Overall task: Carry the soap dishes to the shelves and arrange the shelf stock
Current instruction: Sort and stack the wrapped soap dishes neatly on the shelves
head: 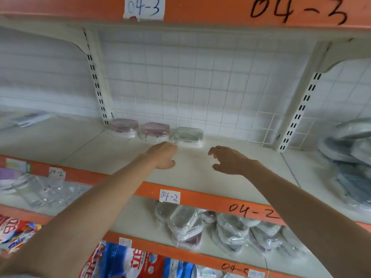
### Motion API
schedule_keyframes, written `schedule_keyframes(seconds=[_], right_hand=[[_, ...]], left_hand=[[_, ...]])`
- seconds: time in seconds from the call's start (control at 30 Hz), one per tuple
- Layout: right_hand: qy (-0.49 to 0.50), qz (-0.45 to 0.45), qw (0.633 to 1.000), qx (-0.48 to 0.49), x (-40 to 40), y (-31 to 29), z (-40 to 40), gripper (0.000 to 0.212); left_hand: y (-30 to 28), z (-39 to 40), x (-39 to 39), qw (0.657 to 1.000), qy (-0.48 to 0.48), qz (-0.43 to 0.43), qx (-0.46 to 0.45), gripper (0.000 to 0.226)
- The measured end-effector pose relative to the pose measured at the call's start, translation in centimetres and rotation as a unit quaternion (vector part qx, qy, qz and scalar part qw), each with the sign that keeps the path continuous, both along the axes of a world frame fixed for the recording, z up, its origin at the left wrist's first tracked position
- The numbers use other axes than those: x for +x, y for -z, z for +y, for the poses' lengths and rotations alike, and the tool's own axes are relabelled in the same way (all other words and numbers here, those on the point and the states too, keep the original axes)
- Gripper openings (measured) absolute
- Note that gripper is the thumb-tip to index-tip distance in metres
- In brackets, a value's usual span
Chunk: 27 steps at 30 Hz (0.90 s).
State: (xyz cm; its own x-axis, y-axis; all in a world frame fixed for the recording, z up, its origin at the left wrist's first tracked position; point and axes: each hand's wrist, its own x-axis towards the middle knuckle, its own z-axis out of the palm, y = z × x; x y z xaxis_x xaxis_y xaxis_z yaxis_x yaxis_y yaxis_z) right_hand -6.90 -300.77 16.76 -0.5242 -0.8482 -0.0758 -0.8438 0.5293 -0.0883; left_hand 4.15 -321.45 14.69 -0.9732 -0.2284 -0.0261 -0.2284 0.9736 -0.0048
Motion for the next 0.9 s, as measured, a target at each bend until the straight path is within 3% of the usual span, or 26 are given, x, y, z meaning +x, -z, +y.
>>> schedule_keyframes(seconds=[0.37,0.6,0.9], right_hand=[[-0.033,0.011,0.999,0.004,-3.3,1.6,-7.1,0.053],[-0.001,0.038,0.999,-0.023,-5.6,1.2,-11.0,0.064],[0.068,-0.001,0.997,-0.022,-8.1,2.0,-13.4,0.080]], left_hand=[[-0.2,-4.9,-1.8,0.998,-0.052,0.009,-0.018,0.037],[-0.4,-10.8,-3.4,0.998,-0.052,0.014,-0.035,0.054],[0.1,-14.6,-6.7,1.000,-0.023,-0.021,0.005,0.092]])
